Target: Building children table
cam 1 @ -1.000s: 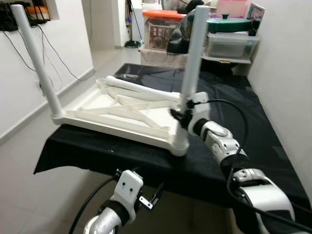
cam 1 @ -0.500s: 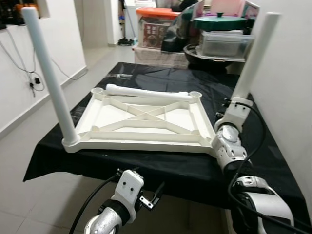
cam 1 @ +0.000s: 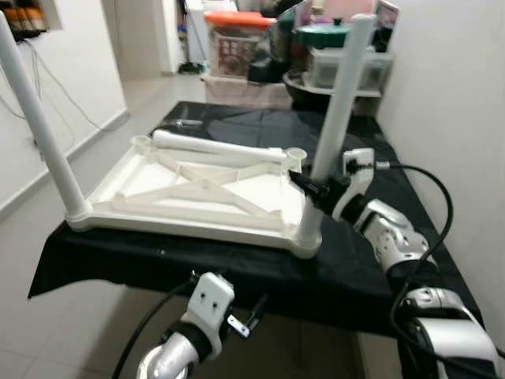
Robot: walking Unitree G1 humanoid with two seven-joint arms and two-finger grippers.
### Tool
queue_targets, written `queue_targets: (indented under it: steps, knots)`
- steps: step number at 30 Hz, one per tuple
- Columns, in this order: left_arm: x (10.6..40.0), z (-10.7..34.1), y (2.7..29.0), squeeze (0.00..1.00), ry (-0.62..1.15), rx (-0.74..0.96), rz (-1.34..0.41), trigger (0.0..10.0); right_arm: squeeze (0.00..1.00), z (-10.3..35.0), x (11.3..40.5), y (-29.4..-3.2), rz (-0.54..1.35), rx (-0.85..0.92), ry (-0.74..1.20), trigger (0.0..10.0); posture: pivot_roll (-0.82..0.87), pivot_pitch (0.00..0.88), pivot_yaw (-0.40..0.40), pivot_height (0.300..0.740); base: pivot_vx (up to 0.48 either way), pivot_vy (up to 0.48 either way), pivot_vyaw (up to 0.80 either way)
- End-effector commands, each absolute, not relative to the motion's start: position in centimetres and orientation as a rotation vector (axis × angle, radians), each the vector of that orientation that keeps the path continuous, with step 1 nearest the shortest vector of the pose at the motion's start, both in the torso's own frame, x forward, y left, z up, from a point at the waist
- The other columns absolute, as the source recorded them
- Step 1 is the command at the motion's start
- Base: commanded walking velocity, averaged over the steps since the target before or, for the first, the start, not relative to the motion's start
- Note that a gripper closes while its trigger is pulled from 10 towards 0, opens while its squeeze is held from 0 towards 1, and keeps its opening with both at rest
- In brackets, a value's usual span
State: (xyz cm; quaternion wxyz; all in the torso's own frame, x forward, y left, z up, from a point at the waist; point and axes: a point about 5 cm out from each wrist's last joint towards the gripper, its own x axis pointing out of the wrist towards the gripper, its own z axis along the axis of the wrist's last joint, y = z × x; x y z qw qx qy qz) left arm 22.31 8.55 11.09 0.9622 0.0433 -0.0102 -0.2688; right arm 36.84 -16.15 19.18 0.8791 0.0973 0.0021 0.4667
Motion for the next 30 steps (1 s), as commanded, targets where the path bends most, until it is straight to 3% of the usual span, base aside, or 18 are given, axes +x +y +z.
queue_targets:
  steps: [1, 2, 6, 7, 8, 12, 14, 16, 20, 21, 22, 23, 30]
  knots:
    - [22.2, 10.8, 8.6, 0.00, -0.006, 0.089, -0.545, 10.0, 0.00, 19.1, 36.1, -15.4, 1.101, 0.196, 0.025, 10.0, 0.06, 0.000, -0.071, 0.740, 0.000, 0.000, 0.00]
    - [22.2, 10.8, 8.6, 0.00, -0.006, 0.089, -0.545, 10.0, 0.00, 19.0, 35.6, -14.7, 1.187, 0.151, 0.038, 10.0, 0.06, 0.000, -0.069, 0.740, 0.000, 0.000, 0.00]
    - [22.2, 10.8, 8.6, 0.00, -0.007, 0.090, -0.547, 10.0, 0.00, 18.5, 35.4, -13.7, 1.250, 0.104, 0.056, 10.0, 0.06, 0.000, -0.067, 0.740, 0.000, 0.000, 0.00]
    - [22.2, 10.8, 8.6, 0.00, -0.007, 0.090, -0.547, 10.0, 0.00, 18.2, 35.5, -13.2, 1.242, 0.080, 0.059, 1.4, 0.07, 0.000, -0.070, 0.740, 0.000, 0.000, 0.00]
    - [22.2, 10.8, 8.7, 0.00, -0.007, 0.091, -0.546, 10.0, 0.00, 17.8, 36.1, -12.7, 1.171, 0.031, 0.062, 0.0, 0.07, 0.000, -0.069, 0.740, 0.000, 0.000, 0.00]
    - [22.2, 10.8, 8.7, 0.00, -0.007, 0.092, -0.546, 10.0, 0.00, 17.6, 36.6, -12.3, 1.111, 0.001, 0.066, 0.0, 0.07, 0.000, -0.068, 0.740, 0.000, 0.000, 0.00]
    - [22.2, 10.8, 8.7, 0.00, -0.007, 0.093, -0.544, 10.0, 0.00, 17.4, 37.9, -12.5, 0.891, -0.047, 0.078, 0.0, 0.07, 0.000, -0.070, 0.740, 0.000, 0.000, 0.00]
    - [22.2, 10.8, 8.7, 0.00, -0.007, 0.093, -0.544, 10.0, 0.00, 17.4, 37.9, -12.5, 0.891, -0.047, 0.078, 0.0, 0.07, 0.000, -0.070, 0.740, 0.000, 0.000, 0.00]
    - [22.3, 10.8, 8.8, 0.00, -0.006, 0.091, -0.545, 10.0, 0.00, 16.4, 39.9, -17.3, 0.188, -0.037, 0.176, 0.0, 0.06, 0.000, -0.068, 0.740, 0.000, 0.000, 0.00]
    - [22.3, 10.8, 8.8, 0.00, -0.006, 0.091, -0.545, 10.0, 0.00, 16.4, 39.9, -17.3, 0.188, -0.037, 0.176, 0.0, 0.06, 0.000, -0.068, 0.740, 0.000, 0.000, 0.00]
    - [22.3, 10.8, 8.8, 0.00, -0.006, 0.090, -0.545, 10.0, 0.00, 15.7, 39.5, -20.4, -0.162, -0.008, 0.212, 0.0, 0.06, 0.000, -0.068, 0.740, 0.000, 0.000, 0.00]
    - [22.3, 10.8, 8.8, 0.00, -0.006, 0.090, -0.545, 10.0, 0.00, 15.4, 39.2, -21.6, -0.289, -0.004, 0.222, 0.0, 0.06, 0.000, -0.068, 0.740, 0.000, 0.000, 0.00]
    - [22.3, 10.8, 8.7, 0.00, -0.004, 0.090, -0.544, 10.0, 0.00, 14.4, 38.3, -22.6, -0.524, 0.069, 0.247, 0.0, 0.06, 0.000, -0.068, 0.740, 0.000, 0.000, 0.00]
